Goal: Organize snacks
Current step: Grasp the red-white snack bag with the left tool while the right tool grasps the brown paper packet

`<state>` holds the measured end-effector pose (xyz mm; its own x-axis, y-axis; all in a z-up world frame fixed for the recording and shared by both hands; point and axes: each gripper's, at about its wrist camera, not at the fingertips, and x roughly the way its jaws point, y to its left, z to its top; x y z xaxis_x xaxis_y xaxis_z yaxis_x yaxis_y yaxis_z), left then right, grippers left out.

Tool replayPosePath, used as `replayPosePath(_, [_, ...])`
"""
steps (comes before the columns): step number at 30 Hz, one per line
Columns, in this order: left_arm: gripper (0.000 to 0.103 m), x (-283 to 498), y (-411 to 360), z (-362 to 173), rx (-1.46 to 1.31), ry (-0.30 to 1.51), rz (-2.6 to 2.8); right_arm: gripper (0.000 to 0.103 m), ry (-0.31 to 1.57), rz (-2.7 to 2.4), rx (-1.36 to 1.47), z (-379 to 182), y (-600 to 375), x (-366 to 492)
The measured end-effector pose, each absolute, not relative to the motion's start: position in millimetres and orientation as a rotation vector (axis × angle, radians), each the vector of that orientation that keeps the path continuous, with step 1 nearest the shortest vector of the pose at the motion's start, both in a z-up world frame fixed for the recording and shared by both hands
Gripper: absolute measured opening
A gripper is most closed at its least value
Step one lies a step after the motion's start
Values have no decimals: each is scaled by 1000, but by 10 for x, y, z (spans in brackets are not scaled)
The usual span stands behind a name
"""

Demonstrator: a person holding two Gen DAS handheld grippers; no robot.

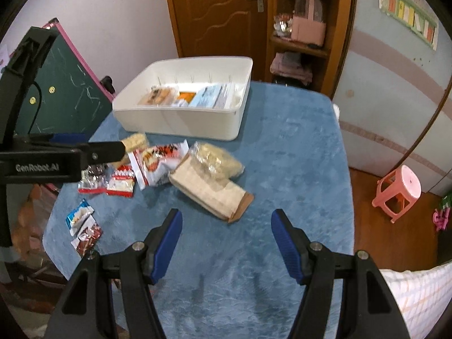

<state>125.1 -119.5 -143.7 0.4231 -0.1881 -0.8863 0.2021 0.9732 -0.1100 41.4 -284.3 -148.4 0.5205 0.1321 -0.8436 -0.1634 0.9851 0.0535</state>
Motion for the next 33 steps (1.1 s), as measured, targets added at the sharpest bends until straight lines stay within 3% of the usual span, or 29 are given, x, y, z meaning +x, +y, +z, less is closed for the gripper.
replayPosePath(12, [93, 1528, -1112, -1845, 201, 1194, -367, 66, 1052, 227, -34, -1833, -2656, 704])
replayPosePath(23, [93, 1889, -1515, -2208, 481, 1202, -534, 66, 953, 310, -341, -2311, -2200, 867])
replayPosePath(33, [93, 2210, -1583, -2571, 506, 1330, -610, 66, 925, 208, -548, -2718, -1920, 1011])
